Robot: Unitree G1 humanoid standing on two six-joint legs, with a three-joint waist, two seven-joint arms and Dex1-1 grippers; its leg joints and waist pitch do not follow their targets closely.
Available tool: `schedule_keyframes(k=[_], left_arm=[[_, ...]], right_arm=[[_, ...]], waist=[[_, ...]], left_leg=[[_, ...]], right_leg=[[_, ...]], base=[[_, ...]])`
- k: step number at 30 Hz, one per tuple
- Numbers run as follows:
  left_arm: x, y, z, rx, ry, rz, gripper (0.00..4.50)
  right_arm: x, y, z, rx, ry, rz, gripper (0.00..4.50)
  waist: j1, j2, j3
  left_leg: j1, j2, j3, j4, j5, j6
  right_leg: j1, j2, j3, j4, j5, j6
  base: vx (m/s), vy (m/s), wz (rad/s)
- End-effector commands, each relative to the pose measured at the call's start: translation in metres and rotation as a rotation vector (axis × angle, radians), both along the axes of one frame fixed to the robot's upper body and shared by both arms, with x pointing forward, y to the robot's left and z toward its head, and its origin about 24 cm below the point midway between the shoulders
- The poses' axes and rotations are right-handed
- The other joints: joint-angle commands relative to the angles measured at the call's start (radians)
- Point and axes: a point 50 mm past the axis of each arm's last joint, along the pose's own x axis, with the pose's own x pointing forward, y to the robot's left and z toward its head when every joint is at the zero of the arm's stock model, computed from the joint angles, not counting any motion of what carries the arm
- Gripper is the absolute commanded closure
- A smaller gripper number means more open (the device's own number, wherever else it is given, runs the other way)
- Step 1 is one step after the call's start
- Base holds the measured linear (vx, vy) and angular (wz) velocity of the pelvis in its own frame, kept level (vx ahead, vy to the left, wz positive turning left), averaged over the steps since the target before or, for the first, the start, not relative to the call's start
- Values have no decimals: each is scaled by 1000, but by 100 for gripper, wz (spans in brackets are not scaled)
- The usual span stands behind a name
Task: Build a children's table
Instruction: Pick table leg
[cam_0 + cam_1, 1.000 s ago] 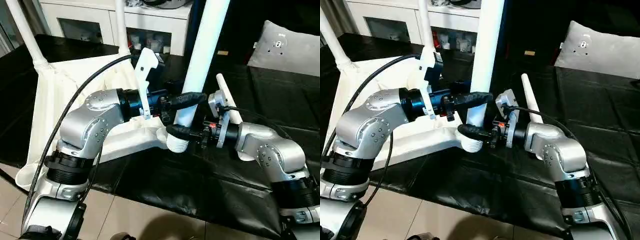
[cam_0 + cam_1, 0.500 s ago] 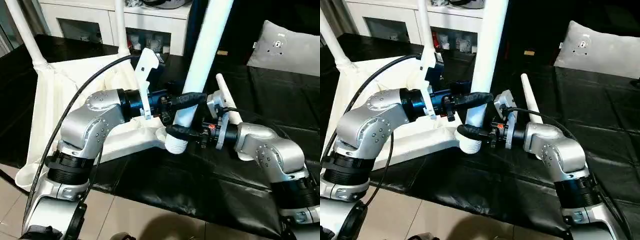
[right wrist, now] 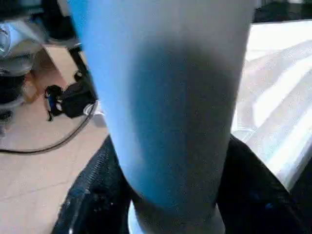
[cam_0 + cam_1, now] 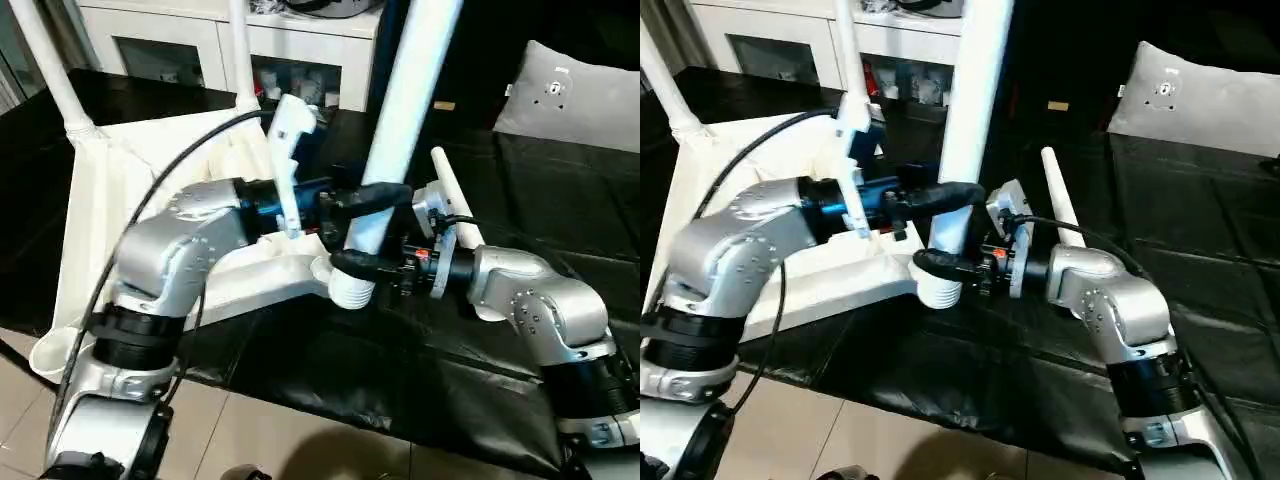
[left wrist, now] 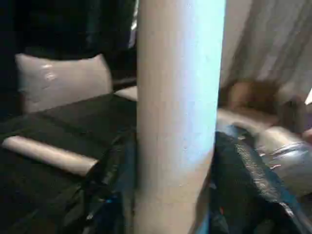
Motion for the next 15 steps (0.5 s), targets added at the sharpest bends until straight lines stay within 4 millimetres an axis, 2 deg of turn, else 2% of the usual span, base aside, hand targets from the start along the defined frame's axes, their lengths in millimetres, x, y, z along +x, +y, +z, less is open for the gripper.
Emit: schedule_keyframes(k=[1,2,4,5,8,9,12,15], left_arm=[[-18,-13,11,-49,-42,-163,182],[-18,-14,10,-53,-31,-172,171],[-21,-17,6,-54,-14,-203,163],[-21,-17,6,-54,-14,-203,159],[-20,-23,2,-57,13,-197,119],[-20,-23,1,-65,21,-196,117],[-23,-26,0,-92,27,-207,89],[-24,-26,0,-116,23,-208,75]], right_arm=[[6,-11,-3,-10,34,-80,252],[6,-10,-4,-8,38,-88,252],[6,-9,-6,-4,39,-89,252],[6,-9,-6,-4,39,-89,252],[6,-9,-7,-3,22,-104,252],[6,-8,-7,-1,17,-108,252],[4,-6,-8,12,-9,-126,253],[4,-6,-7,24,-13,-152,253]], waist=[[4,-5,-76],[4,-4,-74],[5,2,-73],[5,0,-73],[5,5,-73],[4,2,-73],[5,5,-73],[4,1,-73]], left_leg=[[2,50,-11,-59,8,43],[2,50,-11,-61,0,43],[3,50,-11,-61,-12,37],[3,50,-11,-62,-17,32],[3,51,-13,-62,-23,24],[3,50,-12,-62,-28,21],[2,50,-13,-62,-29,20],[2,50,-13,-64,-31,18]], right_leg=[[71,-92,52,-56,43,-241],[71,-92,51,-58,28,-238],[70,-93,52,-62,2,-233],[71,-93,52,-63,-5,-230],[71,-93,52,-63,-3,-227],[72,-93,52,-64,-5,-226],[73,-93,52,-64,-5,-224],[73,-93,53,-66,-19,-219]], base=[[0,0,0],[0,0,0],[0,0,0],[0,0,0],[0,0,0],[0,0,0],[0,0,0],[0,0,0]])
